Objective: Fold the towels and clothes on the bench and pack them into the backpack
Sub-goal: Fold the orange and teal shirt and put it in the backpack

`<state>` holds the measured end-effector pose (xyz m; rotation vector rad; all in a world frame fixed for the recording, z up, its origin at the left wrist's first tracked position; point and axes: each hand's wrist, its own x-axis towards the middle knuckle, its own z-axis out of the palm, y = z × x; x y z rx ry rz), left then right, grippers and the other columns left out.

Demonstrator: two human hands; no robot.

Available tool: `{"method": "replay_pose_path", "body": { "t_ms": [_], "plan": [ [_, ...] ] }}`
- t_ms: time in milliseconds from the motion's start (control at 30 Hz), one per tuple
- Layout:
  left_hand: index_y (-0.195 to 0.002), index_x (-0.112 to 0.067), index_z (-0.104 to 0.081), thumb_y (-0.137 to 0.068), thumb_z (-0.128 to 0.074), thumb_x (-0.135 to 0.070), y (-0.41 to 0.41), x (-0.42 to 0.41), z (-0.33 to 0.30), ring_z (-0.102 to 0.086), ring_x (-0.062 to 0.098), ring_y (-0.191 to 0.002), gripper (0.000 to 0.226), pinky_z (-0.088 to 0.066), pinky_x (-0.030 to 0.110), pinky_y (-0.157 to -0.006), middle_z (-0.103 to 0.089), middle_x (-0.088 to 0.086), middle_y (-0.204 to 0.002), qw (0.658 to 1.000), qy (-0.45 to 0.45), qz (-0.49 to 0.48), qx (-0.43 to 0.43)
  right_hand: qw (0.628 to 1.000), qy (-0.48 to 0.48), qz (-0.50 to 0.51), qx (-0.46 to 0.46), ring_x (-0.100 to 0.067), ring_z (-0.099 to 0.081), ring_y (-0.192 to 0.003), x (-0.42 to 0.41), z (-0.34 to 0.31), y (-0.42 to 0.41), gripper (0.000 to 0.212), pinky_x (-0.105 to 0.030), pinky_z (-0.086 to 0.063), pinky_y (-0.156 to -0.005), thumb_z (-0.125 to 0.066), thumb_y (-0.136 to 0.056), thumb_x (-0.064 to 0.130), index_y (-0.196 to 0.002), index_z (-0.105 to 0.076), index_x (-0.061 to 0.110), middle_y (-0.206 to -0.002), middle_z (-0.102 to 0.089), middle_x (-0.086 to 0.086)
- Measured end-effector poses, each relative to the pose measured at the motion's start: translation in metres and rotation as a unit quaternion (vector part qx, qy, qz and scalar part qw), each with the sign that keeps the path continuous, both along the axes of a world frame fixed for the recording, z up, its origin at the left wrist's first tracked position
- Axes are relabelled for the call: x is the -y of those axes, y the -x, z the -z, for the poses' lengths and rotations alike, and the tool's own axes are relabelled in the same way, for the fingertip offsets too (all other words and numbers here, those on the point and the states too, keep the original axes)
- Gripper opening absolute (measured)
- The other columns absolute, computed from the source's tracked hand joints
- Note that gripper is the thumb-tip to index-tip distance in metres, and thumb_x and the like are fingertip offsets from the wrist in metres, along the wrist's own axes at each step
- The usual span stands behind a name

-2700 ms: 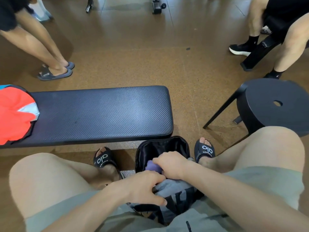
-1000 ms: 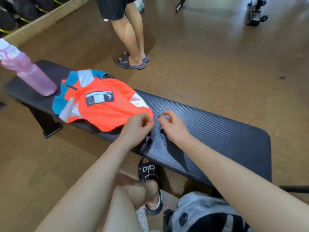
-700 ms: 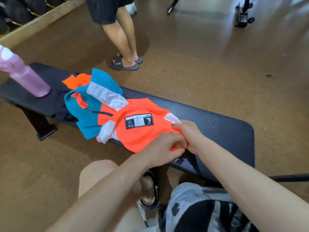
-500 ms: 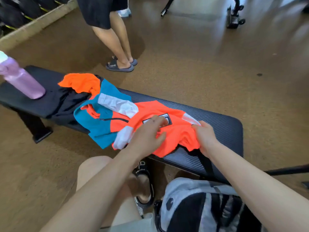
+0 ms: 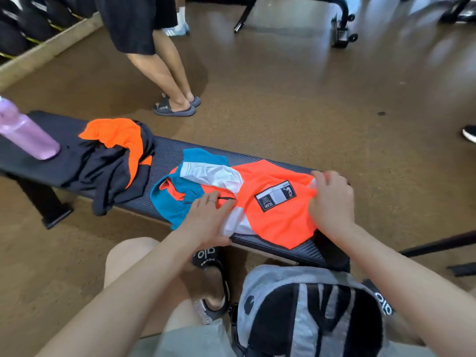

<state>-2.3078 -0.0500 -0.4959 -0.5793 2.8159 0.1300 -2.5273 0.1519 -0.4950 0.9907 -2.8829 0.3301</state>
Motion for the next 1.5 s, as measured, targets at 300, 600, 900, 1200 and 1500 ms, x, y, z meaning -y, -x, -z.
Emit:
{"method": "replay_pose_path", "body": {
  "t_ms": [300, 600, 900, 1200, 1500],
  "plan": [
    [-0.127, -0.031, -0.051, -0.088, -0.033, -0.050, -0.006, -0.008, -0.015, -0.054, 0.030, -0.115, 0.047, -0.049, 0.044, -0.090, -0.049, 0.003, -0.134, 0.989, -0.121, 0.068, -0.051, 0.933, -0.032, -0.360, 0.004, -0.034, -0.057, -0.111, 0.053, 0.008, -0.072, 0.053, -0.050, -0.040, -0.100, -0.051, -0.069, 0.041, -0.115, -0.065, 0.020, -0.110, -0.064, -0.006],
    [-0.150, -0.024, -0.027, -0.081, -0.071, -0.055, -0.025, 0.010, -0.006, -0.038, 0.027, -0.138, 0.088, -0.036, 0.042, -0.113, -0.035, 0.005, -0.152, 0.999, 0.026, 0.038, 0.011, 0.931, 0.265, -0.054, 0.246, -0.026, -0.053, -0.079, 0.010, -0.027, -0.021, 0.020, -0.036, -0.035, -0.068, -0.037, -0.074, 0.024, -0.078, -0.054, 0.015, -0.077, -0.061, -0.002],
    [-0.143, -0.020, -0.028, -0.079, -0.074, -0.045, -0.026, 0.019, 0.001, -0.040, 0.030, -0.128, 0.083, -0.040, 0.040, -0.102, -0.035, 0.011, -0.144, 0.992, 0.120, -0.001, 0.025, 0.949, 0.111, 0.231, 0.185, -0.050, -0.044, -0.127, -0.009, -0.027, 0.032, 0.055, -0.053, -0.038, -0.103, -0.059, -0.090, 0.015, -0.138, -0.037, 0.001, -0.138, -0.041, -0.031],
    [-0.134, -0.020, -0.042, -0.098, -0.050, -0.027, -0.032, 0.024, -0.010, -0.041, 0.031, -0.125, 0.038, -0.045, 0.044, -0.095, -0.039, 0.011, -0.145, 0.998, 0.053, 0.018, 0.042, 0.952, -0.035, -0.303, 0.039, -0.037, -0.058, -0.092, 0.038, 0.004, -0.081, 0.049, -0.044, -0.048, -0.081, -0.062, -0.068, 0.032, -0.113, -0.062, 0.012, -0.097, -0.058, -0.010],
    [-0.098, -0.025, -0.050, -0.102, -0.051, -0.032, -0.044, 0.018, -0.035, -0.055, 0.016, -0.080, 0.009, -0.045, 0.040, -0.073, -0.061, -0.006, -0.085, 0.950, -0.220, -0.083, -0.204, 0.940, 0.001, -0.339, 0.032, -0.027, -0.050, -0.101, 0.055, 0.002, -0.117, 0.061, -0.040, -0.042, -0.083, -0.070, -0.072, 0.041, -0.126, -0.052, 0.018, -0.111, -0.051, -0.003]
  ]
}}
